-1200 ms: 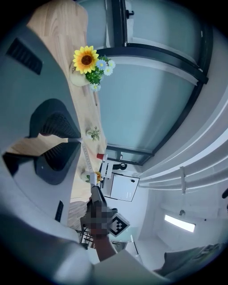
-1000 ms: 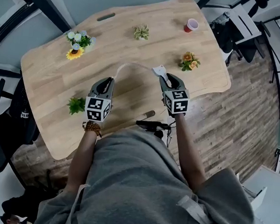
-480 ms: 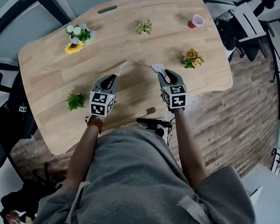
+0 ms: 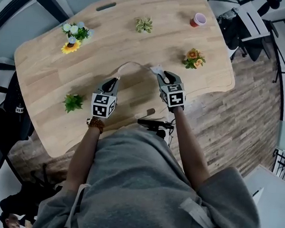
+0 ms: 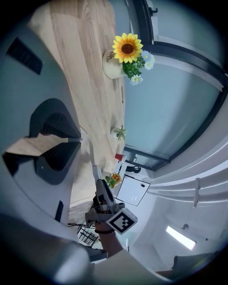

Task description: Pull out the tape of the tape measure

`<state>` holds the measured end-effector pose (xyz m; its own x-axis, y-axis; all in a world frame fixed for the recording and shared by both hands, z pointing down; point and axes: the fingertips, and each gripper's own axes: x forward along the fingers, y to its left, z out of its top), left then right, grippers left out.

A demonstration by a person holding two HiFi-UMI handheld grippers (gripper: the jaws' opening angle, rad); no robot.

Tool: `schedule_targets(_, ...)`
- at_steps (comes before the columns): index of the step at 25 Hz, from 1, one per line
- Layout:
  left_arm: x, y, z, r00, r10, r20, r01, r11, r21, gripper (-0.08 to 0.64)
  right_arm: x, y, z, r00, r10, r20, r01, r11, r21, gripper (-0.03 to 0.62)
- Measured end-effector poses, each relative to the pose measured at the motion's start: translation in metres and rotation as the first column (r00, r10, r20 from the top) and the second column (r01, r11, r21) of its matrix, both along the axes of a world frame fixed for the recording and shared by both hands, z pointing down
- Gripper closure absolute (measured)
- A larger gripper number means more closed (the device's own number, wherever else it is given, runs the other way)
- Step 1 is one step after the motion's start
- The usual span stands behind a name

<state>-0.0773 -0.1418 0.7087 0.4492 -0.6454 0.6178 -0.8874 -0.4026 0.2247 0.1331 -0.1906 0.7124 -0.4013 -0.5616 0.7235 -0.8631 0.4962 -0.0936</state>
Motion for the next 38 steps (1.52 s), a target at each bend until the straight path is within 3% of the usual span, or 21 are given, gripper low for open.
schedule_targets(8,-0.011,0.011,0.024,0.999,-0.029,0.02,0.03,0.998,-0.063,0.526,0.003,0.006,0.026,1.0,-0.014,-0.027,0.013,0.998,-0.066,0.46)
schedule_targets(20,-0.022,0.023,0.048,0.996,-0.04,0.078,0.05,0.99,-0.132,0.526,0.003,0.004,0.048,0.997,-0.034,-0.063,0.028,0.995,-0.092,0.459)
schedule_targets(38,-0.033,0.029,0.064,0.99,-0.041,0.137,0.066,0.981,-0.18,0.526,0.005,0.009,0.073,0.994,-0.051,-0.099,0.033,0.984,-0.175,0.459)
